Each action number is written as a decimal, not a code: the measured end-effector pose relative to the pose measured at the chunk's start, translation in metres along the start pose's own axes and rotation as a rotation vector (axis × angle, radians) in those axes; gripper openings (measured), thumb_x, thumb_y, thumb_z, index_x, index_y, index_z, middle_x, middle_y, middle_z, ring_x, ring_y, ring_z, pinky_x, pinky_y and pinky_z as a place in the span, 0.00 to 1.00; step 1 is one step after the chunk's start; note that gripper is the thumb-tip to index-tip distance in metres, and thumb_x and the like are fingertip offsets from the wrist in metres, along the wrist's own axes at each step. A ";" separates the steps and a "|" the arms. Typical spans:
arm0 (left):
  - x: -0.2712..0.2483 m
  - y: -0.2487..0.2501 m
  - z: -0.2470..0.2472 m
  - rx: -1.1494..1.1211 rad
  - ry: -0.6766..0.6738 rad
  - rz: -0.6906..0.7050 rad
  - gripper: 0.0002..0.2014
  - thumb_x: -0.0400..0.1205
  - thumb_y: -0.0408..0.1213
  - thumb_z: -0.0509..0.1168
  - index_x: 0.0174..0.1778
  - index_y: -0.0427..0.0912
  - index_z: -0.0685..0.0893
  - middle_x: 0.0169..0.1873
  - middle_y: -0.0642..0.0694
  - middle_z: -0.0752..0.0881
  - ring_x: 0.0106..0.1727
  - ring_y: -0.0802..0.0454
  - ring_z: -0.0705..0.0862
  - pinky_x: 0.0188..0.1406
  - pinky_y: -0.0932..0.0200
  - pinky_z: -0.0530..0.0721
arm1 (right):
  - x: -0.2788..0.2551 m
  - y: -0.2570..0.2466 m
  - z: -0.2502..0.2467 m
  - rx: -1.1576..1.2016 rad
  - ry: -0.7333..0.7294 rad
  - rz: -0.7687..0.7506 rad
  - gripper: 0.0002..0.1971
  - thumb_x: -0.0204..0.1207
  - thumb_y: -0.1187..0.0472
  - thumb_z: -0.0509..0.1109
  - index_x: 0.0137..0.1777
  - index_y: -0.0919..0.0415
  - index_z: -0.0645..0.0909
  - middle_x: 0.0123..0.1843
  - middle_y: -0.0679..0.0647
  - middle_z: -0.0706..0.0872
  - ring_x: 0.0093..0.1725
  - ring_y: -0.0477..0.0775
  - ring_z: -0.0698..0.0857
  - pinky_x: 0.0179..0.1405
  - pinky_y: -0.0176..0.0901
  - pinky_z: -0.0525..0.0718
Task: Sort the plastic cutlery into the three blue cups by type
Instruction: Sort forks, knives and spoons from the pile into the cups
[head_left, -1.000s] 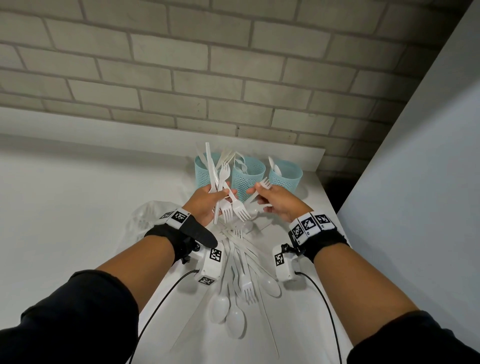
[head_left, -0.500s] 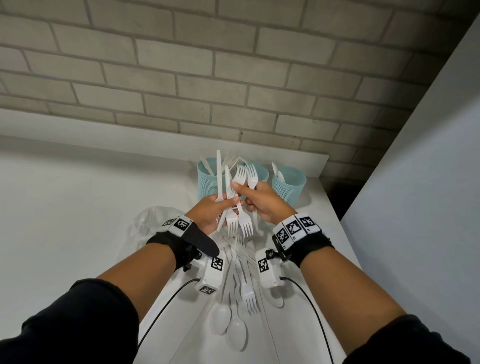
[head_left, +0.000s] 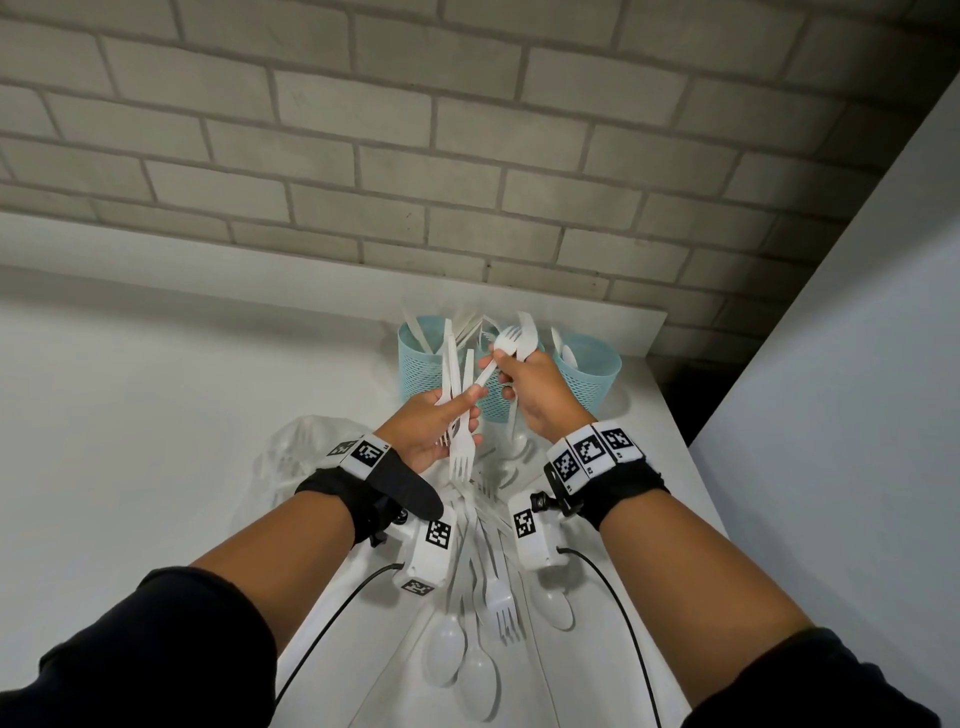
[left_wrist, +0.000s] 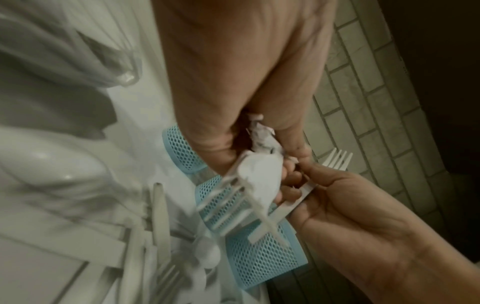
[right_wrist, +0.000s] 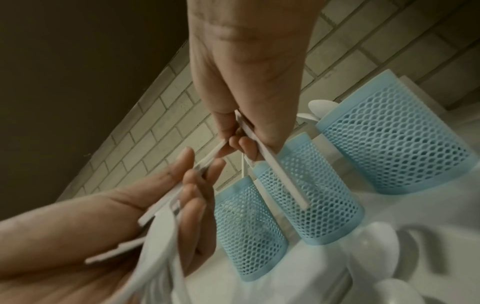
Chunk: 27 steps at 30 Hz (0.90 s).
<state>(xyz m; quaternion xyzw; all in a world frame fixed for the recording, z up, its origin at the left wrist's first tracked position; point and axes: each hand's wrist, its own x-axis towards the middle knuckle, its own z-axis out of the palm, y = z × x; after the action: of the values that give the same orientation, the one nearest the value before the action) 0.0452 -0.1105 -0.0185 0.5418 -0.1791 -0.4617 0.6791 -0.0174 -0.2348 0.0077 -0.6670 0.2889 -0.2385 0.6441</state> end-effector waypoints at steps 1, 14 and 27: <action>0.001 0.000 0.001 -0.002 0.002 -0.007 0.11 0.83 0.44 0.63 0.54 0.40 0.83 0.28 0.49 0.79 0.28 0.57 0.79 0.39 0.58 0.87 | 0.003 -0.001 -0.001 0.051 0.044 0.012 0.07 0.84 0.64 0.58 0.49 0.55 0.77 0.40 0.50 0.85 0.34 0.44 0.76 0.31 0.35 0.73; 0.006 0.004 0.005 -0.132 -0.007 0.024 0.09 0.83 0.33 0.62 0.57 0.39 0.83 0.38 0.46 0.86 0.33 0.58 0.88 0.40 0.59 0.90 | 0.003 0.004 -0.021 0.216 0.017 0.036 0.05 0.82 0.58 0.64 0.44 0.53 0.72 0.20 0.45 0.67 0.15 0.41 0.63 0.12 0.31 0.60; 0.006 0.011 -0.002 -0.311 0.101 0.188 0.06 0.82 0.25 0.62 0.51 0.38 0.81 0.40 0.46 0.91 0.41 0.56 0.91 0.42 0.61 0.89 | -0.013 0.032 -0.031 -0.050 -0.513 0.329 0.12 0.64 0.51 0.78 0.42 0.55 0.81 0.30 0.47 0.77 0.17 0.39 0.65 0.11 0.26 0.64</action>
<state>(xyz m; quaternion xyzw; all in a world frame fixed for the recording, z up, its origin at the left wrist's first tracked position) 0.0548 -0.1146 -0.0115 0.4338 -0.1212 -0.3906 0.8028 -0.0510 -0.2486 -0.0216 -0.6655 0.2269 0.0523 0.7092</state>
